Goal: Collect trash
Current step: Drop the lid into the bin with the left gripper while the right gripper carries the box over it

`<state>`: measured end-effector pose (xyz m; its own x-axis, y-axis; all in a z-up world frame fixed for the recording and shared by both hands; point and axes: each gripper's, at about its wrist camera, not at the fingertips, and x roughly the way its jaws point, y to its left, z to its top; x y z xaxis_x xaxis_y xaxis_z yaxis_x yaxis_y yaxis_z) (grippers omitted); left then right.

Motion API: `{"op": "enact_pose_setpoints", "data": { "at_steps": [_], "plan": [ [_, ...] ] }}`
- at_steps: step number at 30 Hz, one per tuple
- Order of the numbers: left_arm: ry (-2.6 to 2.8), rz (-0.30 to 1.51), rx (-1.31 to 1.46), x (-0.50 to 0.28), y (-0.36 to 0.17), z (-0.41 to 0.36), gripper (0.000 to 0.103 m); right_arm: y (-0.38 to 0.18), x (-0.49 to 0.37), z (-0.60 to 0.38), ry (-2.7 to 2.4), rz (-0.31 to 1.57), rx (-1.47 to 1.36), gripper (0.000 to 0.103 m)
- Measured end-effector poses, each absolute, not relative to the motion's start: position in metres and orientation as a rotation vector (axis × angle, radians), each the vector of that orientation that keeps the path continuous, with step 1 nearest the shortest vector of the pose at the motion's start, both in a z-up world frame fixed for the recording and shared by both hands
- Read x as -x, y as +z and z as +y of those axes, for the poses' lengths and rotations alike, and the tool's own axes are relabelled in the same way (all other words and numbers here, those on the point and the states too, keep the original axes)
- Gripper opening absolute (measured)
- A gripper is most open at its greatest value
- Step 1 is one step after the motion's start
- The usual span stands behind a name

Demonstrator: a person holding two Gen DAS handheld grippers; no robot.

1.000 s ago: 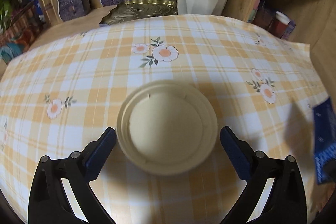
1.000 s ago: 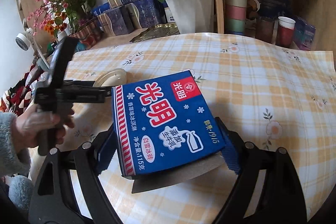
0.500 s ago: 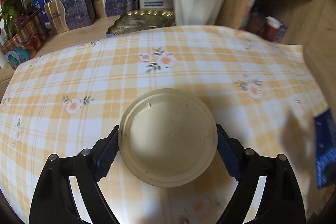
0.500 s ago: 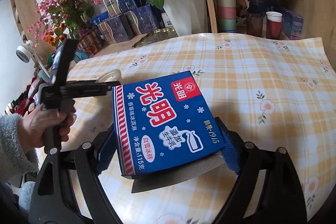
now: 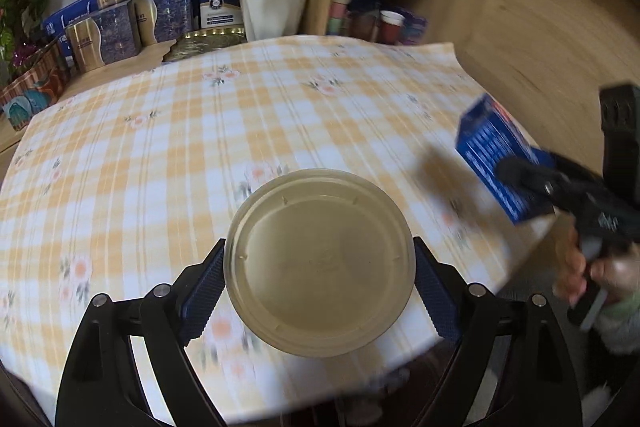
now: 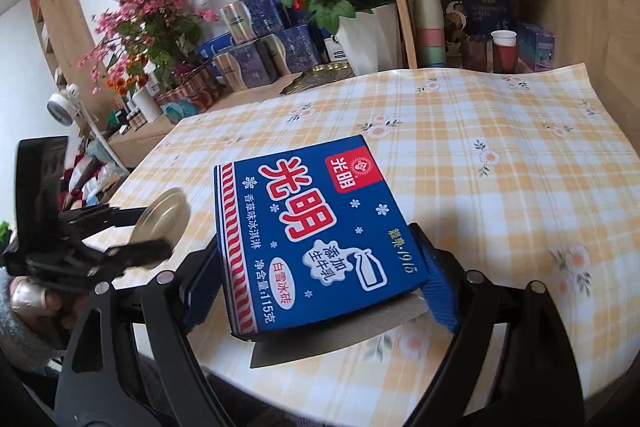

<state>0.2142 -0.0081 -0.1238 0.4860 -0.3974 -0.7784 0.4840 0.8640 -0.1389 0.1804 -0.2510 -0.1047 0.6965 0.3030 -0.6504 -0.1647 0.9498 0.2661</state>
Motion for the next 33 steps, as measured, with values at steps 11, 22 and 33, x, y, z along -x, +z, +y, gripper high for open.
{"op": "enact_pose_setpoints", "data": {
  "at_steps": [11, 22, 33],
  "plan": [
    [-0.607, 0.973, -0.151, -0.093, -0.15, -0.013, 0.086, -0.095, -0.103, -0.234, 0.252, 0.738, -0.15, 0.084],
    [-0.62, 1.119, -0.165, -0.06, -0.222, -0.024, 0.089, -0.11, -0.057, -0.235, 0.245, 0.779, -0.135, 0.084],
    [-0.514, 1.053, -0.049, -0.077, -0.201, 0.007, 0.092, -0.13, -0.05, -0.219, 0.28, 0.84, -0.104, 0.084]
  ]
}}
